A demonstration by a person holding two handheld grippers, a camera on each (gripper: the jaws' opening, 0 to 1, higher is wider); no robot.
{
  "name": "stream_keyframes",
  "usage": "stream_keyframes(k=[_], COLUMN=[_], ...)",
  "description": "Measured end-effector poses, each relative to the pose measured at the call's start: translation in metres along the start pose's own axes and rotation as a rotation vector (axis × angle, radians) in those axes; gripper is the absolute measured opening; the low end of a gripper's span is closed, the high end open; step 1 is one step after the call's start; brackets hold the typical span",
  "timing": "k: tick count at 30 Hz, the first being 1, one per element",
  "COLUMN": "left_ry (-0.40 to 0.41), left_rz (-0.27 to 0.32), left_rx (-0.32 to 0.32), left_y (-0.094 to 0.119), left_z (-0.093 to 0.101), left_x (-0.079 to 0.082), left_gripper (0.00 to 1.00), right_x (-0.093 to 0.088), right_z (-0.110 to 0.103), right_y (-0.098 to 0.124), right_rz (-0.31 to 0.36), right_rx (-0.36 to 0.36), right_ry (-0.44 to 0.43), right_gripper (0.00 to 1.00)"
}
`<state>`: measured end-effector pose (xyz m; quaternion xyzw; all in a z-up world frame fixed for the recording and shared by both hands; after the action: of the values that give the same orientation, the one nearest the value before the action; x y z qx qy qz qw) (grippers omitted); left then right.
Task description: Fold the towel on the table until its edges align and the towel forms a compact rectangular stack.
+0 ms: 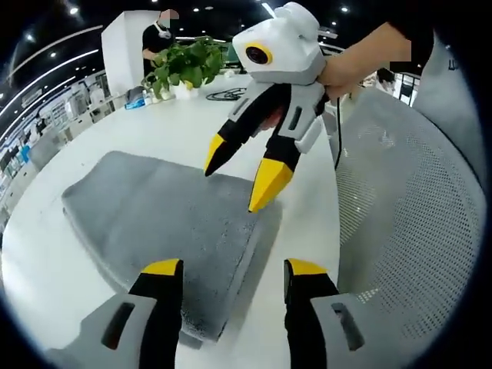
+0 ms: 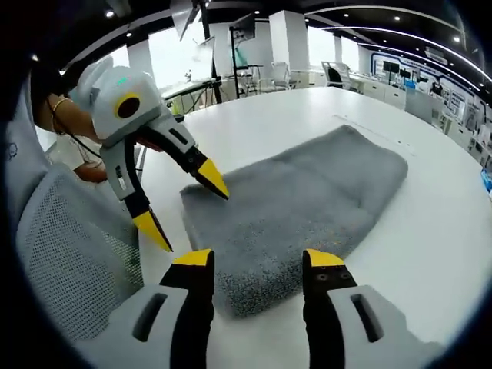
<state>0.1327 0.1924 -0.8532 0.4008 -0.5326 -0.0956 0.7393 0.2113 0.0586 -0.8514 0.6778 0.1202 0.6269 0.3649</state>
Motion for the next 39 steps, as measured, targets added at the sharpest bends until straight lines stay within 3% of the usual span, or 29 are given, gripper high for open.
stream_keyframes(k=[5,7,9,16,24,26,33,36,39], left_ry=[-0.017,-0.036,-0.033,-0.063,-0.064,-0.056,-0.079,-0.108,-0.102], left_rz=[-0.015,-0.026,-0.031,-0.076,-0.1,-0.101,-0.133,-0.138,-0.13], left_rx=[0.057,0.088,0.099,0.08,0.066,0.064,0.072,0.076,0.077], left_y=[0.003,0.005,0.005,0.001,-0.005,-0.007,-0.009,-0.009,-0.009], left_z=[-0.001,-0.002,-0.002,0.001,0.0,-0.001,-0.002,-0.002,-0.002], left_x=[-0.005,-0.007,-0.008,-0.011,-0.011,-0.011,-0.01,-0.008,-0.008], left_gripper=[0.38,0.3,0.24,0.24,0.24,0.24,0.21,0.19,0.19], right_x=[-0.005,-0.008,-0.009,-0.013,-0.023,-0.029,-0.026,-0.025,-0.025], right_z=[-0.01,-0.016,-0.025,-0.032,-0.036,-0.034,-0.035,-0.029,-0.029], right_y=[0.006,0.009,0.011,0.01,0.004,0.0,-0.002,-0.004,-0.006], right_rz=[-0.004,-0.016,-0.017,-0.012,-0.049,-0.073,-0.082,-0.085,-0.09], right_rx=[0.004,-0.003,0.01,0.029,0.033,0.021,-0.001,-0.026,-0.017], right_ry=[0.032,0.135,0.154,0.158,0.212,0.272,0.308,0.282,0.28], right_gripper=[0.44,0.42,0.4,0.29,0.27,0.26,0.21,0.14,0.13])
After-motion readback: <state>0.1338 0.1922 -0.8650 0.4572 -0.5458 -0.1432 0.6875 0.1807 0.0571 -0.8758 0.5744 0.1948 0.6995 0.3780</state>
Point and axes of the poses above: the point that each gripper's makers call its tool centre point, and the gripper's own axes: y roughly backward along the fingers, z roughly to its right, x roughly out of its top, the point moved 7 cm from there along y, roughly backward along the fingers, and after that the axes turned 13 degrees about -x, right-handed, at the moved point
